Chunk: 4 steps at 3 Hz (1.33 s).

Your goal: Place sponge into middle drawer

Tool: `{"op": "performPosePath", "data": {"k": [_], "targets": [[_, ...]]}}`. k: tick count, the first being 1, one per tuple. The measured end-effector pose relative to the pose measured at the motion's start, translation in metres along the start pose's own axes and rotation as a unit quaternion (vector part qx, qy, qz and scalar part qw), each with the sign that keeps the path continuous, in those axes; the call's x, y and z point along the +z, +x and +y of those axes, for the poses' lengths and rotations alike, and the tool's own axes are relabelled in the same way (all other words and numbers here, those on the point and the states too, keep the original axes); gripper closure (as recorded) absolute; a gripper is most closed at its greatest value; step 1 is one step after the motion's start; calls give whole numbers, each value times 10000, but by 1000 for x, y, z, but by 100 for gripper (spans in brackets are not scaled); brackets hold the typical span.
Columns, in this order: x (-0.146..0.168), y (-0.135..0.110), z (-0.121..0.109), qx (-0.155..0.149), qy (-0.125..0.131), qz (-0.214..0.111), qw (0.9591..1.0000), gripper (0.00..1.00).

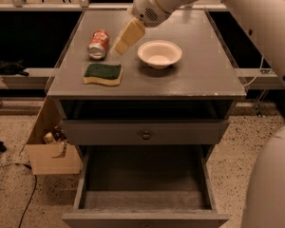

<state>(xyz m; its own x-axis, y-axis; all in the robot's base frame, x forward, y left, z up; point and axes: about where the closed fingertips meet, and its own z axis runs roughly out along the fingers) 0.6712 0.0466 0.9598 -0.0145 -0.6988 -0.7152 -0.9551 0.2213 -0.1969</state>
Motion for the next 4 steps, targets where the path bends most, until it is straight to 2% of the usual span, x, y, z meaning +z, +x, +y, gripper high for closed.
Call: {"op": "performPosePath", "data": {"k": [1,2,4], "targets": [[28,2,16,15,-183,89,9998,0],[60,27,54,178,-380,239,9988,0],[72,24,41,136,-419,341,9984,0]]}}
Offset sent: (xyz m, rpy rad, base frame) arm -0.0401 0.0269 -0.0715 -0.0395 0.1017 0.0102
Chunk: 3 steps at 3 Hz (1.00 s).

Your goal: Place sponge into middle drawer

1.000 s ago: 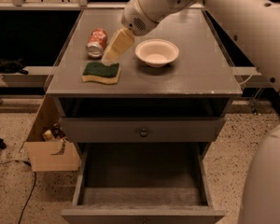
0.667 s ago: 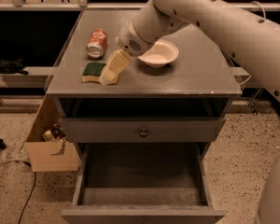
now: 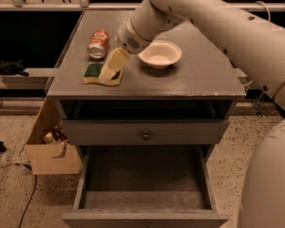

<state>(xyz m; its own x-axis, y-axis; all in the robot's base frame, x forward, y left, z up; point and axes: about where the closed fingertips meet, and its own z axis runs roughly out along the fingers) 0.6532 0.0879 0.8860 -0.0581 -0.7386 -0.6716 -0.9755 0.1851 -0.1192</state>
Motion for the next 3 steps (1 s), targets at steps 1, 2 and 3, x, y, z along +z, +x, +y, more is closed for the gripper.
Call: {"op": "performPosePath", "data": {"k": [1,2,3], "targets": [[13,7,-7,98,-50,82,9999,0],[20,15,-10,201,-79,122,9997,0],[40,23,-10,329,-198,213,9990,0]]}}
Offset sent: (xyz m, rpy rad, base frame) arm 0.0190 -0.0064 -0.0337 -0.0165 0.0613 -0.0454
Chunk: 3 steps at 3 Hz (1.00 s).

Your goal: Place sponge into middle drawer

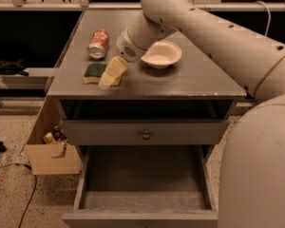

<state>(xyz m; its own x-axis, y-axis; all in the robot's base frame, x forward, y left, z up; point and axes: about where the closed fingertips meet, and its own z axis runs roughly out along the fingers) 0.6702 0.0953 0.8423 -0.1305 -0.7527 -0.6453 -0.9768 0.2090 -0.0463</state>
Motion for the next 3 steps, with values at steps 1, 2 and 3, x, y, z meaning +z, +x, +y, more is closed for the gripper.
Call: {"op": "performPosePath", "data": {"k": [1,2,3], "targets": [[0,0,0,0,0,0,10000,2],[0,0,0,0,0,0,10000,24],[0,0,0,0,-1,0,10000,48]]}}
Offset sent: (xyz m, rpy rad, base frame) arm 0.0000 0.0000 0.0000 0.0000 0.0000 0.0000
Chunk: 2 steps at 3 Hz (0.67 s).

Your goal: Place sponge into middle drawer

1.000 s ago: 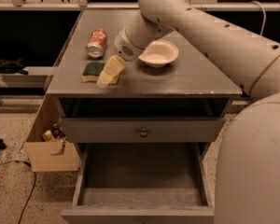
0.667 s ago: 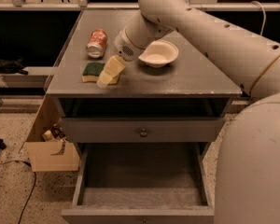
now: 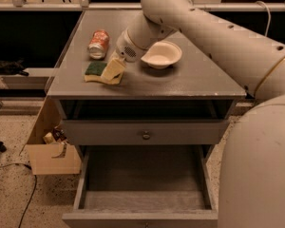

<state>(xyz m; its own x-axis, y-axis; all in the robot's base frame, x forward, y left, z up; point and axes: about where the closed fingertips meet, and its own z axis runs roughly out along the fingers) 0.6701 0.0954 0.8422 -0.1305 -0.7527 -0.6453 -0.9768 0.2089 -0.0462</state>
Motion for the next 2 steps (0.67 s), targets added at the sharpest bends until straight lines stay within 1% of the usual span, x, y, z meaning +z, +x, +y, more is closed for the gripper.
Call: {"op": "performPosePath", "data": {"k": [1,2], "targets": [[0,0,0,0,-1,0,10000,79],[0,0,0,0,-3,2,10000,100]]}}
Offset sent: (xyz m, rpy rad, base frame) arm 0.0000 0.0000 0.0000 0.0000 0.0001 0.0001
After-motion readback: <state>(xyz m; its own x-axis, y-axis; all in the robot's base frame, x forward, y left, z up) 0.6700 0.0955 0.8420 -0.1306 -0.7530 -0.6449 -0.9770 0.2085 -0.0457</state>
